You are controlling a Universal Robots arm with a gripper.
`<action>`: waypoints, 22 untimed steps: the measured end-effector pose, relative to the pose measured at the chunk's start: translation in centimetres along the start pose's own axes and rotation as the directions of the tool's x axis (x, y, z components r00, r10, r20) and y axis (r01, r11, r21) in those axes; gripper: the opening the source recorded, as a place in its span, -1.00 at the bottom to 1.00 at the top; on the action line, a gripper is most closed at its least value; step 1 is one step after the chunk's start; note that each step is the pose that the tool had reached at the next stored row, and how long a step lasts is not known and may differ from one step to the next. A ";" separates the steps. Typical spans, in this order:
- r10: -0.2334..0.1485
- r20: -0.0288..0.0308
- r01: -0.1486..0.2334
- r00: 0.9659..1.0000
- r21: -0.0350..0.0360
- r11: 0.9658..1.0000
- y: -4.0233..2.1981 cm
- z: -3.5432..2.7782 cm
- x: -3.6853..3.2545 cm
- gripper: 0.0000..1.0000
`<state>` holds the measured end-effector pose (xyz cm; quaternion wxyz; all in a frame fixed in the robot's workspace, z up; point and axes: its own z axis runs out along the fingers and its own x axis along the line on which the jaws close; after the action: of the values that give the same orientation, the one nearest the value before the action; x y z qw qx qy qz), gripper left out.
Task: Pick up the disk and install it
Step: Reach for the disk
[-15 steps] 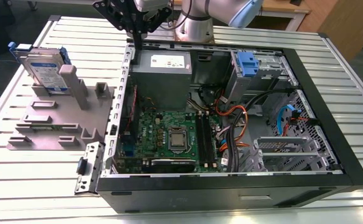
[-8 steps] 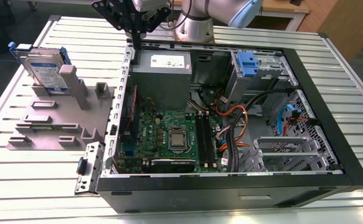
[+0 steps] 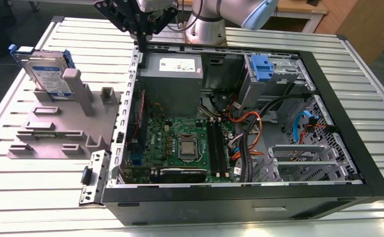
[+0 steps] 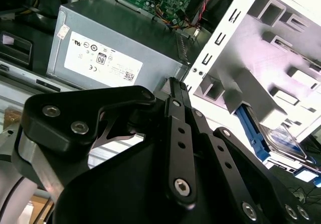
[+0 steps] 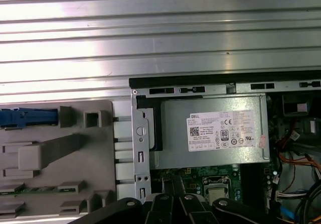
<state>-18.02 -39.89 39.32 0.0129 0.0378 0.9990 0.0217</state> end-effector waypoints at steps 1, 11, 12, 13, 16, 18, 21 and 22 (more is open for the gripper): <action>0.000 0.000 0.000 1.000 0.000 1.000 0.00 0.00 0.04 -0.79; 0.000 0.000 0.000 1.000 0.000 1.000 -0.03 -0.01 0.33 -0.79; 0.000 0.000 0.000 1.000 0.000 1.000 -0.03 -0.01 0.36 -0.79; 0.000 0.000 0.000 1.000 0.000 1.000 -0.03 -0.01 0.38 -0.79; 0.000 0.000 0.000 1.000 0.000 1.000 -0.03 -0.01 0.46 -0.79; 0.000 0.000 0.000 1.000 0.000 1.000 -0.04 -0.01 0.52 -0.79; 0.000 0.000 0.000 1.000 0.000 1.000 -0.05 -0.01 0.61 -0.79; 0.000 0.000 0.000 1.000 0.000 1.000 -0.05 -0.01 0.63 -0.79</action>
<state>-18.65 -39.89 39.32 0.0129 0.0379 0.9990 0.0217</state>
